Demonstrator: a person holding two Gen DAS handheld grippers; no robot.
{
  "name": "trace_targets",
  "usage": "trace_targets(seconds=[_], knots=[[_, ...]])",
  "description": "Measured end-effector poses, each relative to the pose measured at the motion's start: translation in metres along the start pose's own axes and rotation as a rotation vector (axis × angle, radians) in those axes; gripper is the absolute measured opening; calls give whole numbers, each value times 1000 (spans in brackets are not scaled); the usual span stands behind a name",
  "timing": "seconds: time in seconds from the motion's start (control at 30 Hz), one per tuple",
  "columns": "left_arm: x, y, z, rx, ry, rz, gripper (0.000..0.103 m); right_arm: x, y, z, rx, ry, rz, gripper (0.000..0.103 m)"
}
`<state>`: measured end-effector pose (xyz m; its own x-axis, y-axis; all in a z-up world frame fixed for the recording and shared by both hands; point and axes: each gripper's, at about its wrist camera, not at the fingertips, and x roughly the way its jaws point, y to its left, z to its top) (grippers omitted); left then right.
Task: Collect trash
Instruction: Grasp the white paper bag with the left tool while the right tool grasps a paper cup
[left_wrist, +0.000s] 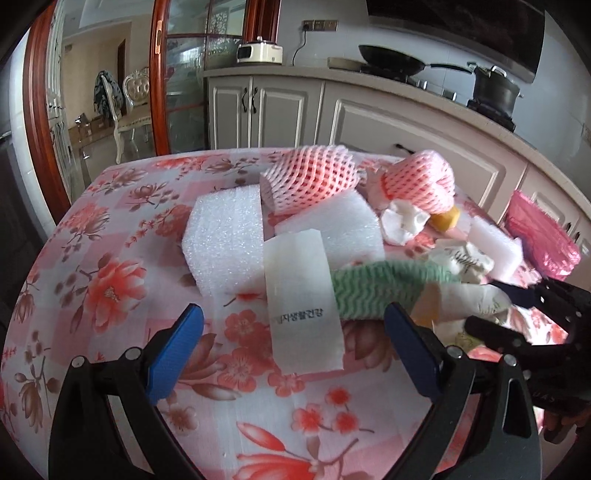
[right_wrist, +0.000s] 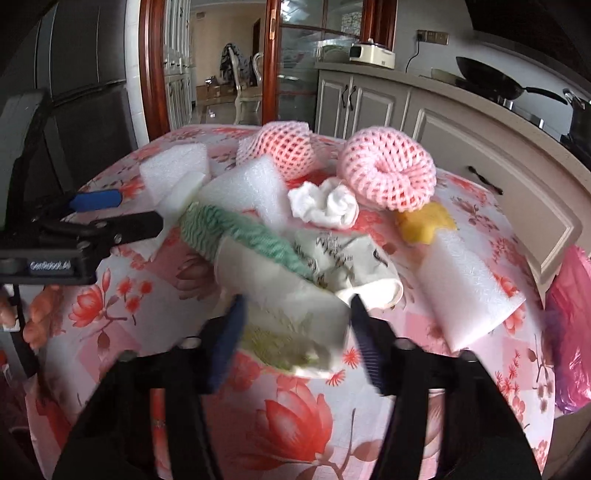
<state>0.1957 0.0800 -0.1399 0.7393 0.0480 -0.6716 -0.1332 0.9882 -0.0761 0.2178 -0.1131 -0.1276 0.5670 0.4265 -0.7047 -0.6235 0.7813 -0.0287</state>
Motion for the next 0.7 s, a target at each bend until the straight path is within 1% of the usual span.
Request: trace_targets(seconds=[0.03,0.1,0.17,0.2,0.23,0.27,0.3,0.33,0.37,0.4,0.43,0.5,0.6,0.63,0.67,0.7], knots=[[4,0,1,-1,7,1,95,-1,-2,-2,11,1,7,37],[12,0,2,-4,20,1,94,-6,-7,-7,36,5,27,35],[19,-1,4,1,39,1,87,-10,-13,-11,68,19,56,35],[24,-2,5,3,49,0,85,-11,-14,-12,76,22,66,35],[27,-1,5,4,54,-5,79,-13,-15,-13,77,20,71,36],[32,-2,5,8,68,-20,67,-15,-17,-13,74,17,65,43],[36,-2,5,10,81,-35,61,-16,-18,-13,72,13,60,48],[38,-3,4,11,88,-41,50,-16,-18,-12,71,8,59,59],[39,-3,3,13,95,-45,46,-17,-20,-11,71,-1,59,68],[39,-3,3,14,93,-54,44,-17,-21,-9,70,-6,63,72],[37,-4,2,17,84,-62,40,-16,-21,-7,63,-7,65,74],[30,-5,0,37,58,-69,39,-12,-20,-3,43,-4,62,74],[23,-7,-3,54,41,-67,39,-3,-17,2,30,8,87,74],[21,-6,-3,52,38,-69,39,-1,-15,3,25,9,96,69],[19,-6,-4,48,33,-68,38,1,-12,3,23,15,105,57],[17,-5,-4,47,31,-69,39,2,-10,3,22,22,111,50]])
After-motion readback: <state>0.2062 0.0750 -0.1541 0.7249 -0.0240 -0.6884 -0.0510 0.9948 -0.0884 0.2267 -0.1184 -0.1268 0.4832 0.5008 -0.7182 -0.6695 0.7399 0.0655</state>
